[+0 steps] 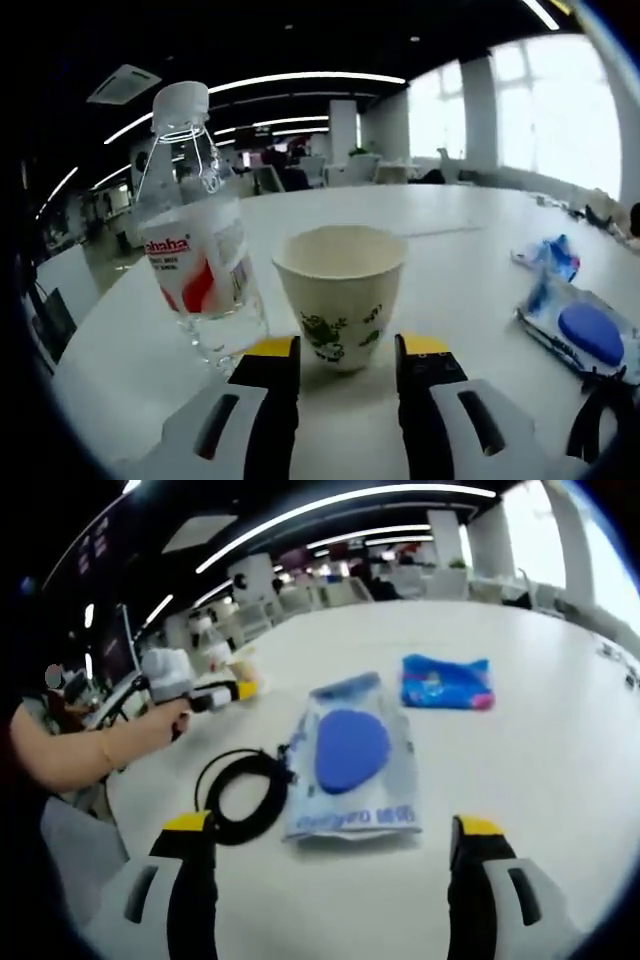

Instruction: Arrange the tabletop items into an orderly group along one side of the table until the central work area is clear of visible clutter.

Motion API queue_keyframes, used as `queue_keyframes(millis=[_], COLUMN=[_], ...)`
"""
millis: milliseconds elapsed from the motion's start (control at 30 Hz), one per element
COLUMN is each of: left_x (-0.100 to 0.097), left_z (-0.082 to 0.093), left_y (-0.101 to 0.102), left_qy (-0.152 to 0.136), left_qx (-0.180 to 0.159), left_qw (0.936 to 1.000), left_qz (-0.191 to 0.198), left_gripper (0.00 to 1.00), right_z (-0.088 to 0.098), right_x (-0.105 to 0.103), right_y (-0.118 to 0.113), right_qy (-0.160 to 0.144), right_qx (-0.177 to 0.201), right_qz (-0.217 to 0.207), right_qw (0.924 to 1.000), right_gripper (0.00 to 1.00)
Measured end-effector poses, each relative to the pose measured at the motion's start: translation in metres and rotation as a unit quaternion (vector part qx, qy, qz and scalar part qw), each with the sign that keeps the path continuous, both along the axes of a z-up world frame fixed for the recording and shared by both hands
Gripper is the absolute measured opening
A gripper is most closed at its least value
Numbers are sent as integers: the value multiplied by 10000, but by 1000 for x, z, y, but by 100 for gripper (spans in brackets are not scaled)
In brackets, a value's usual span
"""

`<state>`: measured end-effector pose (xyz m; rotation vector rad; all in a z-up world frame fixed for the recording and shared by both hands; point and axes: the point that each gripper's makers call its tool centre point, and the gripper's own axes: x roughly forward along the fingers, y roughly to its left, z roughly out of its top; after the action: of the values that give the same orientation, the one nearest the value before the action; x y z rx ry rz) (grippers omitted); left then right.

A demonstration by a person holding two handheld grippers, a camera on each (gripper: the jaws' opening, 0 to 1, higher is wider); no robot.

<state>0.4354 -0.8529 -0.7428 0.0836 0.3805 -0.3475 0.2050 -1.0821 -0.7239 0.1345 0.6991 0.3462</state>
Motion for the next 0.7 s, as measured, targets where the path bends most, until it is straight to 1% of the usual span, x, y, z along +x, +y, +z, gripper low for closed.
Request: queue_keyframes(millis=[67,133,200,300,367,400,433,533,567,600,633,700], left_x=[-2,-4,-6,-14,-21,-26,-30,-38,-43,-44,-49,-59], left_z=[1,3,4,5,8,11,13,18,21,21,22,25], left_y=[0,0,0,-7,-10,-11,-12,-20,-25,-27,-32,-39], left_qy=[-3,-10,15,58,29,-12,-21,-46,-117,-129,-129,-105], left_qx=[34,-38,-35,-54,-46,13,60,40,198,252,314,289], left_qw=[10000,10000,10000,9994,9991,9986,9983,9968,9945,9937,9915,9896], left_qz=[-33,-43,-79,-333,-422,-522,-580,-799,-1022,-1087,-1255,-1407], left_gripper=[36,39,40,42,45,46,46,49,49,50,51,53], right_z=[1,3,4,9,14,17,20,27,29,29,30,32], right_x=[0,1,1,2,4,6,7,11,13,13,13,13], right_y=[0,0,0,1,2,2,2,4,4,3,3,3], right_qy=[-18,-38,-39,-74,-154,-184,-214,-298,-309,-285,-299,-303], right_qx=[18,24,24,19,-54,-74,-69,65,119,138,142,187], right_qz=[-9,-29,-56,-84,-68,-93,-103,-245,-313,-386,-418,-522], right_qw=[10000,10000,10000,9999,9998,9998,9997,9992,9990,9988,9986,9980], right_gripper=[95,95,95,94,93,93,93,93,93,92,90,87])
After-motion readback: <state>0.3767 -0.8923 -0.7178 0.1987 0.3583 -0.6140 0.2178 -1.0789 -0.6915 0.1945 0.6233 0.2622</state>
